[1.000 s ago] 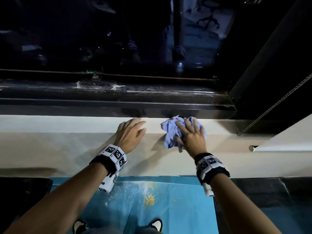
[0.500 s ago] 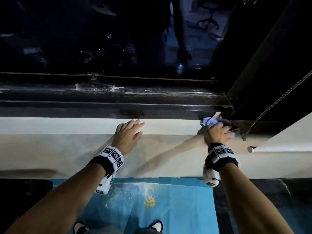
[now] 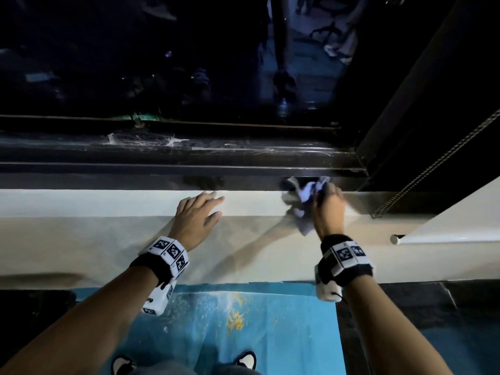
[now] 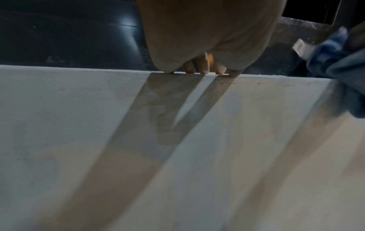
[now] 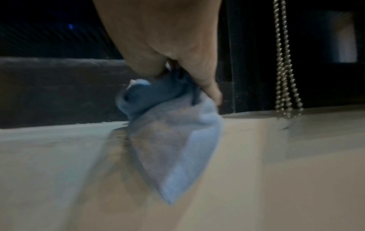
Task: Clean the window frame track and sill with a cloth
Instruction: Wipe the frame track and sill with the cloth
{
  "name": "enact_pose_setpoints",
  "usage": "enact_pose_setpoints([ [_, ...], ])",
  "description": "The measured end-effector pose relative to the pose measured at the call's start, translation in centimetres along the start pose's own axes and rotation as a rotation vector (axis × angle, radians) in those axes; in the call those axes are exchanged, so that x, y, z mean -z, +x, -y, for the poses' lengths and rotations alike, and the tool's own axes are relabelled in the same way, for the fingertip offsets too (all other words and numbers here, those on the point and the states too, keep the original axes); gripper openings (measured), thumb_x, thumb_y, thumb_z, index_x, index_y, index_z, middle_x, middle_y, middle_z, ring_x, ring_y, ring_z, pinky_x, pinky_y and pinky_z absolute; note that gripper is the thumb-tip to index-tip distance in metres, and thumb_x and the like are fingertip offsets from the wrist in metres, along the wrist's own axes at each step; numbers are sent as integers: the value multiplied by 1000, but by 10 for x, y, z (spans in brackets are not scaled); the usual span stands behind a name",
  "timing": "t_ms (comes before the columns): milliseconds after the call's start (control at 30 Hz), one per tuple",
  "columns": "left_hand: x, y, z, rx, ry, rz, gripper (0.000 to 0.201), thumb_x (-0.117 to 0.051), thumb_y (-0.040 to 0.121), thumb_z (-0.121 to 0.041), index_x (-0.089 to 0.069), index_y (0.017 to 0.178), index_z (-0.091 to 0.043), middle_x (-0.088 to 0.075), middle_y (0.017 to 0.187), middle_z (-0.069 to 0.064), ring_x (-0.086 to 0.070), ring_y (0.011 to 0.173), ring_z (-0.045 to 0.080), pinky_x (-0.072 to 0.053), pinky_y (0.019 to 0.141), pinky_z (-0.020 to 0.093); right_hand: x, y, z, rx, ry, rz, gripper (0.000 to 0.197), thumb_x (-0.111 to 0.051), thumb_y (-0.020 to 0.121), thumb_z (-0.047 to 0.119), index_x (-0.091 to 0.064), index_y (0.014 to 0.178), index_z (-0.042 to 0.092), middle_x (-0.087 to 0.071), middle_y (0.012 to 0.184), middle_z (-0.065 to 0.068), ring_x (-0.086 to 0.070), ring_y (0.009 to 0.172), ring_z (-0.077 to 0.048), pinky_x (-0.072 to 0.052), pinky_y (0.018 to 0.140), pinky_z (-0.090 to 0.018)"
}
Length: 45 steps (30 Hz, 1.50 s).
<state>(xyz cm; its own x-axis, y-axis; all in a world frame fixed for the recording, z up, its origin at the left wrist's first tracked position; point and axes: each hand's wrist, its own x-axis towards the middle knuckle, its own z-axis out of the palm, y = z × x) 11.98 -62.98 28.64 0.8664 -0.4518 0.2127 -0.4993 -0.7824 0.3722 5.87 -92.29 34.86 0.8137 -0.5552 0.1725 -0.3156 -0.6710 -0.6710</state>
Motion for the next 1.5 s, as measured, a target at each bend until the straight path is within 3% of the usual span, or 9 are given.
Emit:
enact_pose_setpoints([
  [100, -1, -1, -1, 2, 7, -2, 53, -26, 88, -50, -50, 131, -31, -46, 138, -7, -35, 129, 14, -23, 102, 34, -24, 10, -5, -265, -402, 69, 43, -38, 80, 20, -50, 110, -8, -51, 114, -36, -47, 112, -53, -42, 85, -60],
  [233, -1, 0, 1, 4, 22, 7, 52, -26, 88, -49, -50, 131, -32, -47, 138, -7, -37, 129, 16, -26, 103, 36, -62, -10, 39, -319, -467, 106, 50, -54, 79, 20, -50, 118, -12, -52, 121, -38, -47, 112, -58, -46, 77, -63],
  [567, 17, 3, 2, -14, -120, 73, 50, -29, 85, -32, -58, 122, -15, -52, 134, 1, -47, 123, 23, -33, 103, 38, -110, -92, 83, 363, -514, 377, 44, -35, 73, 13, -60, 109, 5, -60, 118, -21, -54, 112, -44, -49, 84, -52],
  [733, 40, -6, 4, 97, -268, -127, 31, -46, 94, -11, -60, 121, -16, -60, 122, 0, -56, 109, 18, -43, 95, 31, -114, -112, 69, 774, -234, 354, 68, -74, 43, 2, -57, 109, 1, -59, 108, -15, -42, 111, -31, -41, 99, -43],
  [900, 53, -41, 0, 273, -623, -36, 22, -43, 97, -22, -61, 97, -9, -67, 94, 7, -61, 84, 18, -49, 82, 38, -98, -111, 105, 540, 180, 391, 39, -58, 65, 23, -57, 98, 3, -60, 95, -12, -40, 81, -19, -23, 69, -22],
  [1033, 76, -67, -1, 394, -1015, 75, 32, -42, 97, -40, -55, 121, -22, -65, 114, -4, -62, 103, 7, -52, 84, 23, -111, -116, 139, 417, 269, 410, 19, -53, 88, 13, -58, 103, 2, -61, 96, -17, -54, 87, -33, -26, 69, -22],
  [1233, 113, -103, 63, 674, -1324, -40, 36, -67, 84, -25, -59, 118, -17, -70, 107, 12, -67, 95, 31, -54, 83, 45, -157, -141, 203, 440, 389, 917, 73, -70, 68, 20, -43, 135, 18, -49, 131, -5, -49, 119, -16, -41, 101, -28],
  [1400, 157, -162, 160, 902, -1382, -159, 47, -68, 67, -25, -64, 108, -2, -67, 98, 20, -60, 86, 31, -47, 71, 35, -202, -188, 280, 116, 624, 1112, 57, -58, 87, 11, -37, 139, 21, -46, 132, 5, -48, 115, -7, -41, 78, -2],
  [1500, 173, -199, 223, 995, -1380, -214, 62, -73, 58, -26, -61, 110, 6, -63, 105, 26, -58, 91, 34, -43, 79, 44, -246, -230, 320, 51, 611, 1199, 49, -51, 91, 14, -39, 137, 23, -50, 120, 10, -50, 103, -6, -43, 72, -12],
])
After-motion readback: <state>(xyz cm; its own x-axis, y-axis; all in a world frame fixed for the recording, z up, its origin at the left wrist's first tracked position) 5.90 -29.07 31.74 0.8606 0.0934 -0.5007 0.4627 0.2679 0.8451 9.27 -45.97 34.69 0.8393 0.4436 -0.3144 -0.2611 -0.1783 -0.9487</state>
